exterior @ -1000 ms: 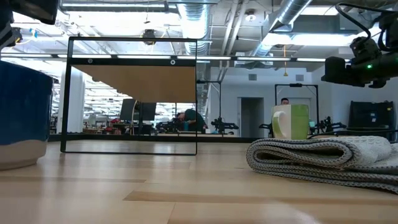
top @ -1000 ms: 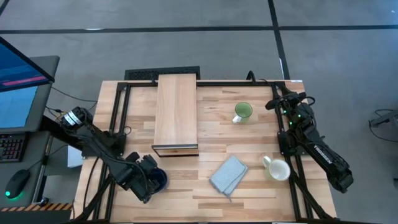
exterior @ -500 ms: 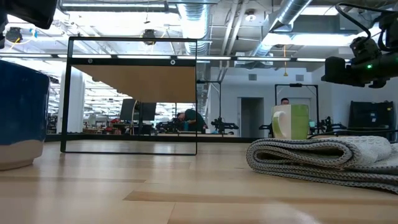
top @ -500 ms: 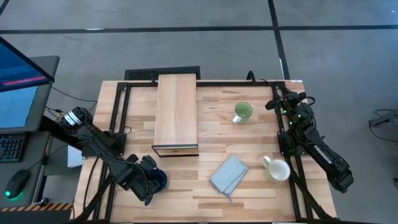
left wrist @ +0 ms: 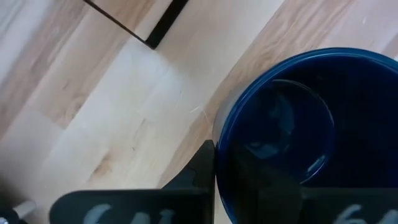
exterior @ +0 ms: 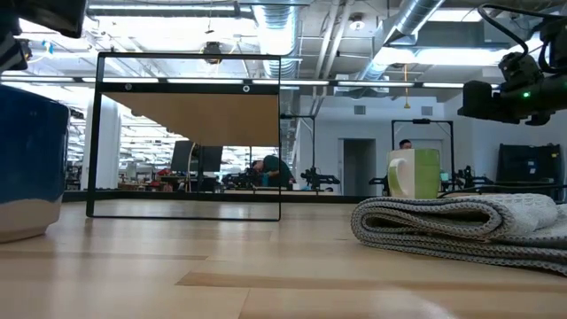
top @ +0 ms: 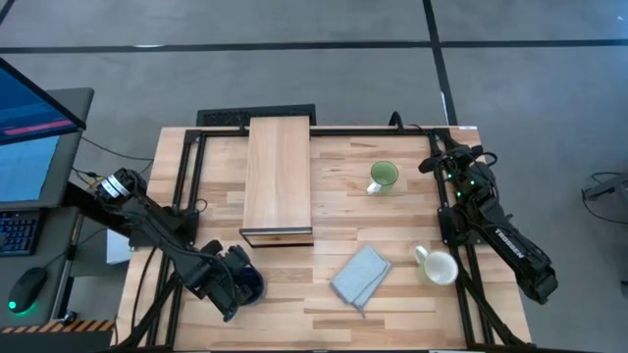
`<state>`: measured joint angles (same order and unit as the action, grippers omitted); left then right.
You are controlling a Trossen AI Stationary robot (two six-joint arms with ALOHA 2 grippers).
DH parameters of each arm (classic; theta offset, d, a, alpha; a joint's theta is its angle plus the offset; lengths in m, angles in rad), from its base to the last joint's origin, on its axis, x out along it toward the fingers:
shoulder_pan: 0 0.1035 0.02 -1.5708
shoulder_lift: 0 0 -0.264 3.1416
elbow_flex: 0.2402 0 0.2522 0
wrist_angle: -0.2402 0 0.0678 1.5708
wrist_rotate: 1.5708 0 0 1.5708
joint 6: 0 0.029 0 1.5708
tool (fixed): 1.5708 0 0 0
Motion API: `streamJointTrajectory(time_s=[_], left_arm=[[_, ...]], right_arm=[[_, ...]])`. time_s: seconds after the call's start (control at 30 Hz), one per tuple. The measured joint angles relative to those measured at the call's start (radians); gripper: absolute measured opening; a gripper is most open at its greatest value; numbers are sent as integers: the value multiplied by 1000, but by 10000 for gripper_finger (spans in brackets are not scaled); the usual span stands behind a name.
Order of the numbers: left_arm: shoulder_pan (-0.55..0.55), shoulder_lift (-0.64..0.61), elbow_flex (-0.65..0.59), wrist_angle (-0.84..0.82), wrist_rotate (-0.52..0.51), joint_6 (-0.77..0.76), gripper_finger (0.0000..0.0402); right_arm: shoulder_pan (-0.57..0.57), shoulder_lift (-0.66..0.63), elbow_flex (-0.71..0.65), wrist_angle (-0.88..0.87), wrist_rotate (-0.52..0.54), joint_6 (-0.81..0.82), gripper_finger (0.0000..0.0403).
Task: Stack small to large cups/mugs on shelf
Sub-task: Put the blue mug on the shelf
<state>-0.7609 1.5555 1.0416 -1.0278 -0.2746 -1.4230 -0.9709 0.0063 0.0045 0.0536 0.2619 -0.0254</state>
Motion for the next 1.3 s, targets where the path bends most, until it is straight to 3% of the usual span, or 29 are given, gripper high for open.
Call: streamJointTrajectory(time_s=[0.43, 0.73, 0.97, 1.3], left_arm=[[1, -36, 0, -56, -85, 99, 7], [41, -167, 15, -85, -149, 181, 6], [105, -240, 158, -135, -151, 416, 6], [176, -248, 404, -295, -143, 637, 6]], right_arm=[[0, 0, 0, 0, 0, 0, 235], [0, 0, 0, 0, 0, 0, 235], [0, 0, 0, 0, 0, 0, 235], [0, 0, 0, 0, 0, 0, 235]])
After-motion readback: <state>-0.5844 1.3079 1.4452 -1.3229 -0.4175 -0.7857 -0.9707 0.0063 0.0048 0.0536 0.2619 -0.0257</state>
